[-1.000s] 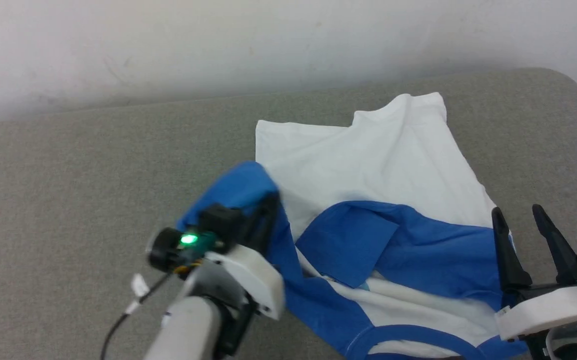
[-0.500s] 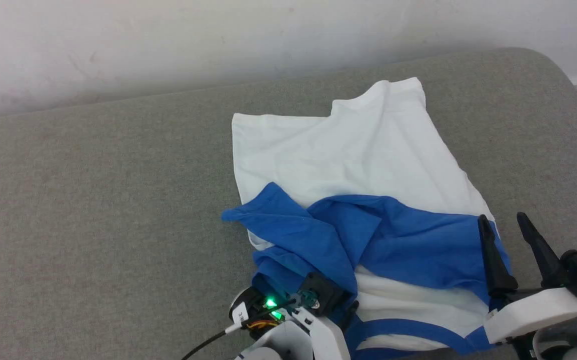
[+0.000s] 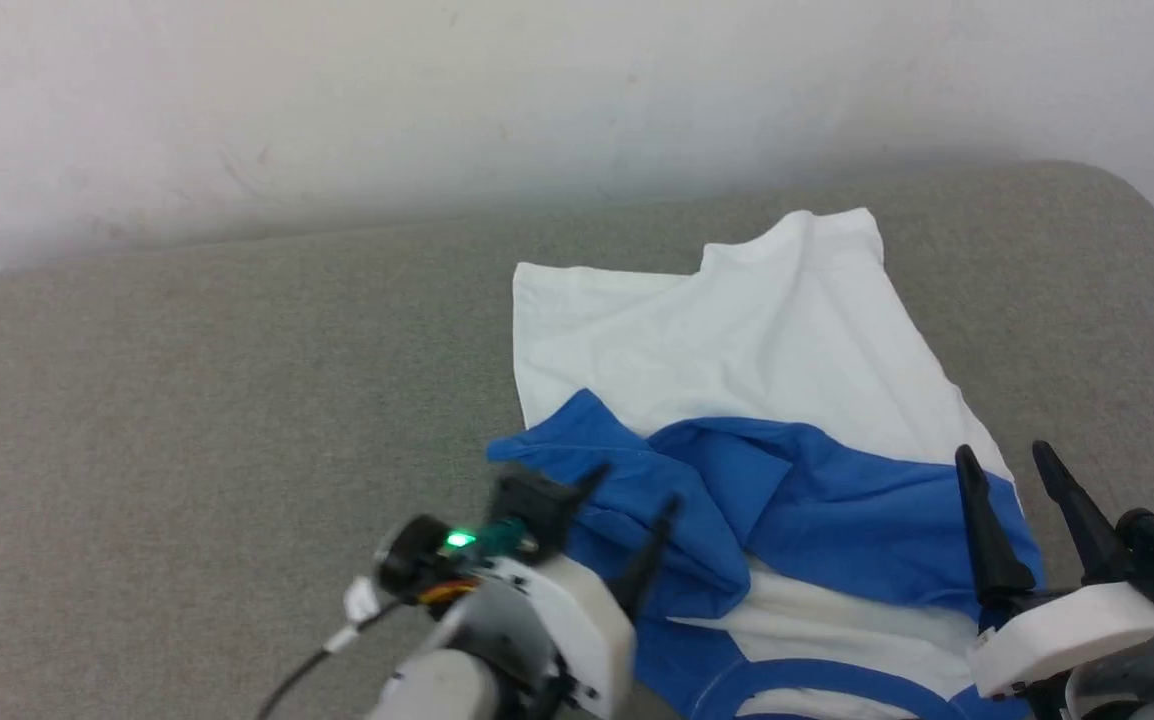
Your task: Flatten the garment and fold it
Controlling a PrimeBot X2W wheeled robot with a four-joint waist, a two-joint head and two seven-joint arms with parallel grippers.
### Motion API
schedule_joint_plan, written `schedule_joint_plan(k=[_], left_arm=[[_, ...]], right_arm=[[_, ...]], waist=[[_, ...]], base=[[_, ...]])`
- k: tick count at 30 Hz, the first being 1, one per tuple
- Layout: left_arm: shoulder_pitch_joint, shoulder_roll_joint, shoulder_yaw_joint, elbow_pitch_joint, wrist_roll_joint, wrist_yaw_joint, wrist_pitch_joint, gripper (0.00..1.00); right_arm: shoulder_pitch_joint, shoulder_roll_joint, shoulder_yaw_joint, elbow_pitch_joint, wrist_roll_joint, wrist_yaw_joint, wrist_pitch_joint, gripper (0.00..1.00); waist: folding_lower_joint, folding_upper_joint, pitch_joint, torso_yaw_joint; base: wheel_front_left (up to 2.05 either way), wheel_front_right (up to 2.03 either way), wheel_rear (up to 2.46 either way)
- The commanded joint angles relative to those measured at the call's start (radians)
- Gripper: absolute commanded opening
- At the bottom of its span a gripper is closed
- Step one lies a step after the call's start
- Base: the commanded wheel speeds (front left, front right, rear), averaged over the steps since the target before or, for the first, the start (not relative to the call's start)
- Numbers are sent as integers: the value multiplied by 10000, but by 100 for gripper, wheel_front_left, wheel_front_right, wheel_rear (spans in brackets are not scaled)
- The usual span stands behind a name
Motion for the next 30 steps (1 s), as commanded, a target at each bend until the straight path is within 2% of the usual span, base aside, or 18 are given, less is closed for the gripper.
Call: schedule_joint_plan(k=[1,5,10,20,25,30], left_arm=[[55,300,340,-173,-21,255,160,100],[-139,953,1147,-107,98,930,883,100],[-576,1317,1680,496,95,1226,1127,100],[-1384,840,1878,1690,-553,992,921,100],[-1762,688,1710,2088,-673,879,1338,100],[-1982,768,1533,2440,-535,962,1797,100]], right_arm=[[84,8,10,-58,2,-21,37,100],[62,16,89,-166,33,-21,42,100],[35,66,62,-146,90,-21,-58,100],[-273,125,107,2,117,-21,-218,100],[-401,139,131,128,127,-21,-267,100],[-494,153,204,262,125,-21,-352,100]], waist=[[1,0,-209,181],[1,0,-49,50],[1,0,363,-156],[1,0,1116,-273],[1,0,1380,-252],[1,0,1525,-278]], base=[[0,0,0],[0,0,0],[0,0,0],[0,0,0],[0,0,0],[0,0,0]])
